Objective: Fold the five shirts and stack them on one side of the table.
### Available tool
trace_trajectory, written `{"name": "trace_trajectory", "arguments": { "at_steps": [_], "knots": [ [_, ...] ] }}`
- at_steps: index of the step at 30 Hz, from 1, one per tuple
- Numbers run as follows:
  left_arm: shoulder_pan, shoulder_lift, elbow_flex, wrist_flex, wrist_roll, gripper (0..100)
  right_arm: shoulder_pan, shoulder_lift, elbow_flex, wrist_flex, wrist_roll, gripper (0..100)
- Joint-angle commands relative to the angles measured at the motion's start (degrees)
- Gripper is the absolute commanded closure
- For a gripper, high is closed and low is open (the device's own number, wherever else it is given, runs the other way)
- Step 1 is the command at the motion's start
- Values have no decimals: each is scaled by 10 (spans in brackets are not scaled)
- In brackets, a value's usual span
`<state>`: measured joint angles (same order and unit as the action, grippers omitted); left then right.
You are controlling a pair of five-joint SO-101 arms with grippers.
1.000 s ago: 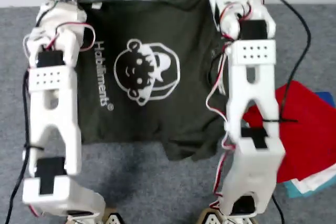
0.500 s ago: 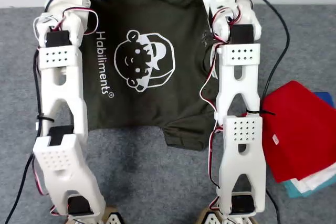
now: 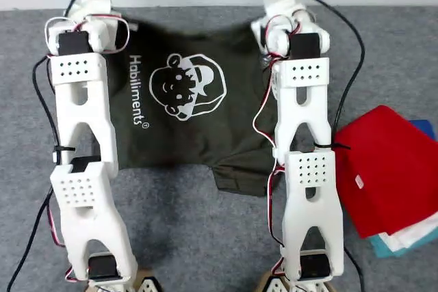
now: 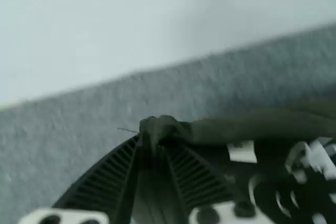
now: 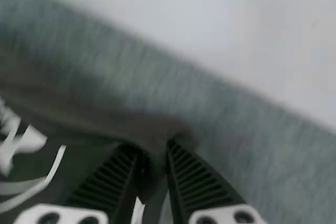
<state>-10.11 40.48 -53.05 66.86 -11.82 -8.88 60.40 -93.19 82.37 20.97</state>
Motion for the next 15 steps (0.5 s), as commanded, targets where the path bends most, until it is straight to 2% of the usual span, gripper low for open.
{"name": "trace_trajectory", "arguments": {
  "at_steps": [1,3,8,10,15],
  "knots": [
    [-5,-9,-36,121,-5,987,-4,-37,-33,167,5,990],
    [-9,-10,-39,177,-7,987,-1,-51,-27,211,6,990],
    [-16,-11,-58,306,-69,987,15,-138,58,209,4,990],
    [-24,-11,-61,339,-88,987,15,-195,140,210,4,990],
    [-70,-28,-40,338,-75,987,15,-398,481,205,6,990]
  ]
}}
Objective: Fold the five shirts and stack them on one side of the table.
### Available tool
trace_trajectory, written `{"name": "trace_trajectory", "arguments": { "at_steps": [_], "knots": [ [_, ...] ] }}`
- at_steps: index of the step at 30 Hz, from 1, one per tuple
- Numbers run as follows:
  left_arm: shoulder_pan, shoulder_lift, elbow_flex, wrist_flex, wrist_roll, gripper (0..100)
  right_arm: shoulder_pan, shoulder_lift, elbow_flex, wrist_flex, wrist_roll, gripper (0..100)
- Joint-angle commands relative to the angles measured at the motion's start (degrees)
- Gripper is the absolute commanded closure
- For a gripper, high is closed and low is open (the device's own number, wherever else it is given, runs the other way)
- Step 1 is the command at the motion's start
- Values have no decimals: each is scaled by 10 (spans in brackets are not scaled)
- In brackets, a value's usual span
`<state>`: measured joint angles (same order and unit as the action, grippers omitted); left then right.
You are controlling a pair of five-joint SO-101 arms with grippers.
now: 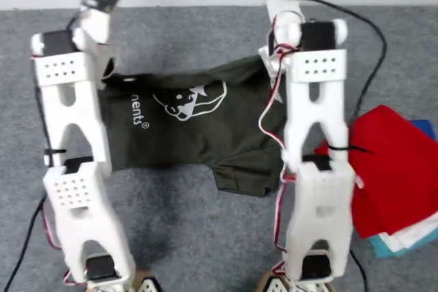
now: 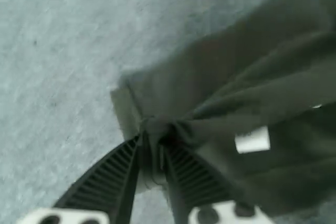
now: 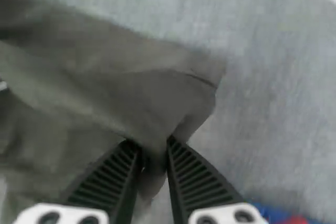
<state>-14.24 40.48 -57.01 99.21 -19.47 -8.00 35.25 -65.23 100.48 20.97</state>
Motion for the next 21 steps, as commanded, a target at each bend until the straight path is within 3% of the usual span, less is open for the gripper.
{"name": "trace_trajectory", "arguments": {
  "at_steps": [1,9,21],
  "knots": [
    [-35,-35,15,14,1,987,6,-182,272,22,11,990],
    [-27,-141,279,13,-86,987,8,-412,688,-58,33,990],
    [-36,-262,541,-3,-130,987,7,-535,884,-87,76,990]
  ]
}}
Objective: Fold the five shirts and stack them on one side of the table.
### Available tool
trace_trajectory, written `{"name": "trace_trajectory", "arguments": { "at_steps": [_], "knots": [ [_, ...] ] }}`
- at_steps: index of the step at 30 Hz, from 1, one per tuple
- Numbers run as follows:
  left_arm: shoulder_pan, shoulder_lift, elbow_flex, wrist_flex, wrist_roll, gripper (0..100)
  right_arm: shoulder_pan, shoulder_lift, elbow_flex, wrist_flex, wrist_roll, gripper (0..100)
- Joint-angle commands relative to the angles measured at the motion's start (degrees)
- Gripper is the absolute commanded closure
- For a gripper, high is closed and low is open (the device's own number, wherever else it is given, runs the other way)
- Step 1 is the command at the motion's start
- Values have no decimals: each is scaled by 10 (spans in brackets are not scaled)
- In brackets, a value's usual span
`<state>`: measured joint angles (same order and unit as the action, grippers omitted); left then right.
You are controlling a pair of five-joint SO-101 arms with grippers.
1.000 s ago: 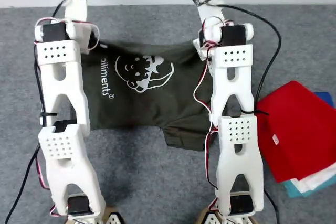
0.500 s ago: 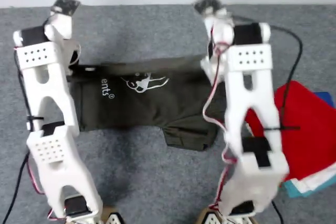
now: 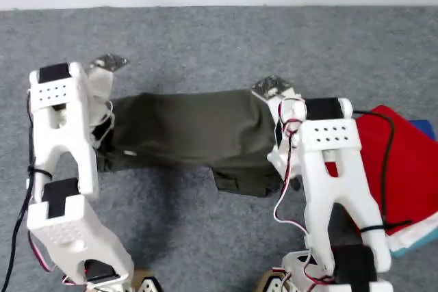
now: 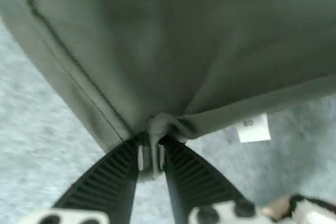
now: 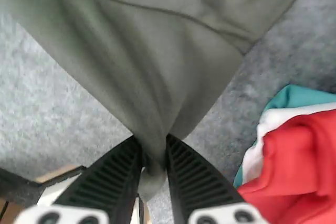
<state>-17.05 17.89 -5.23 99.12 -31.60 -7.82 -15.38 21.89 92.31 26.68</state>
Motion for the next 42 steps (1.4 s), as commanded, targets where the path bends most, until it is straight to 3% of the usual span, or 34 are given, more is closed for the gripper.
{"name": "trace_trajectory", "arguments": {
  "at_steps": [1,8,11,15,19,23,30,34,38,42],
  "knots": [
    [-10,-35,36,-16,-9,987,5,-29,21,-7,26,990],
    [-25,-33,154,-122,-6,985,8,-31,97,-76,34,988],
    [-24,-47,151,-122,-6,979,5,-32,80,-58,34,908],
    [-27,-86,132,-121,-5,907,5,-32,18,12,-4,774],
    [-27,-133,108,-121,-8,889,6,-32,-94,102,2,772],
    [-26,-173,86,-121,-8,888,38,-42,-194,98,-7,772],
    [-27,-242,81,-125,-8,888,67,-15,-171,12,-8,797],
    [-25,-253,86,-164,10,888,61,0,-117,-97,-8,812],
    [-25,-201,86,-310,141,888,42,26,-77,-254,-13,812],
    [-13,-114,74,-413,255,888,22,71,-73,-354,-76,812]
  ]
}}
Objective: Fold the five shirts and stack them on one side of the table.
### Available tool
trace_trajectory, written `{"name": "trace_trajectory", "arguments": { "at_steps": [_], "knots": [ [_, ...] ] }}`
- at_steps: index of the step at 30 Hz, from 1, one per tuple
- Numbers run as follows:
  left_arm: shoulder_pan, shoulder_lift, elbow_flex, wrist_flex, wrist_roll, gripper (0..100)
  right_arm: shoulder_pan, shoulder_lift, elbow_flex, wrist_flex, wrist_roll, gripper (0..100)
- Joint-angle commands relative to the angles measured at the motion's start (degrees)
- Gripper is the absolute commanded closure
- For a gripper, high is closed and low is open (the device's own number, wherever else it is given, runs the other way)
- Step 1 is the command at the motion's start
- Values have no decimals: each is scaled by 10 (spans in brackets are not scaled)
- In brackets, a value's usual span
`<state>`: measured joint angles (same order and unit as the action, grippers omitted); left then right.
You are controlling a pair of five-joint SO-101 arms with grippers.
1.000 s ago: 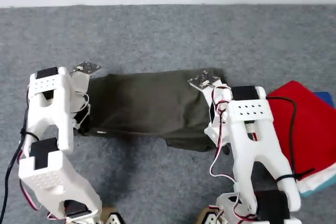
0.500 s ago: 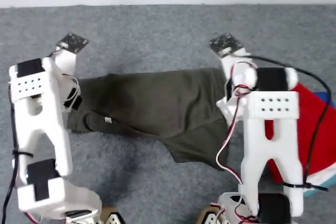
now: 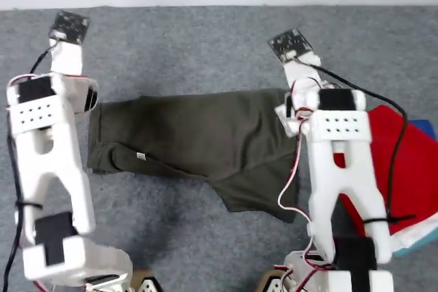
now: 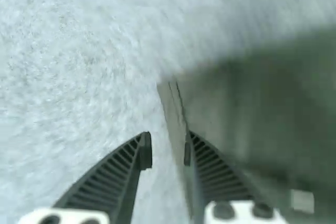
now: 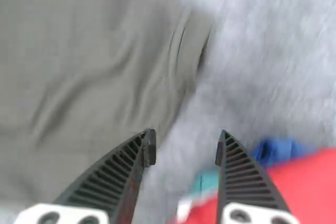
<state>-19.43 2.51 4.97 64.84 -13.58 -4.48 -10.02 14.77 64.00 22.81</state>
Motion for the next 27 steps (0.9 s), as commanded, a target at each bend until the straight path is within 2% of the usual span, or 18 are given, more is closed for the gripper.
{"name": "trace_trajectory", "arguments": {
  "at_steps": [1,8,16,22,27],
  "knots": [
    [17,64,-36,-84,89,888,-17,32,-4,-87,-47,812],
    [62,246,-181,-83,101,890,-51,156,-82,-132,-52,812],
    [47,416,-363,-27,98,892,-28,382,-217,-200,-49,812],
    [35,513,-489,26,98,892,18,544,-418,-102,-50,812],
    [34,576,-599,86,98,892,27,632,-551,-13,-50,812]
  ]
}}
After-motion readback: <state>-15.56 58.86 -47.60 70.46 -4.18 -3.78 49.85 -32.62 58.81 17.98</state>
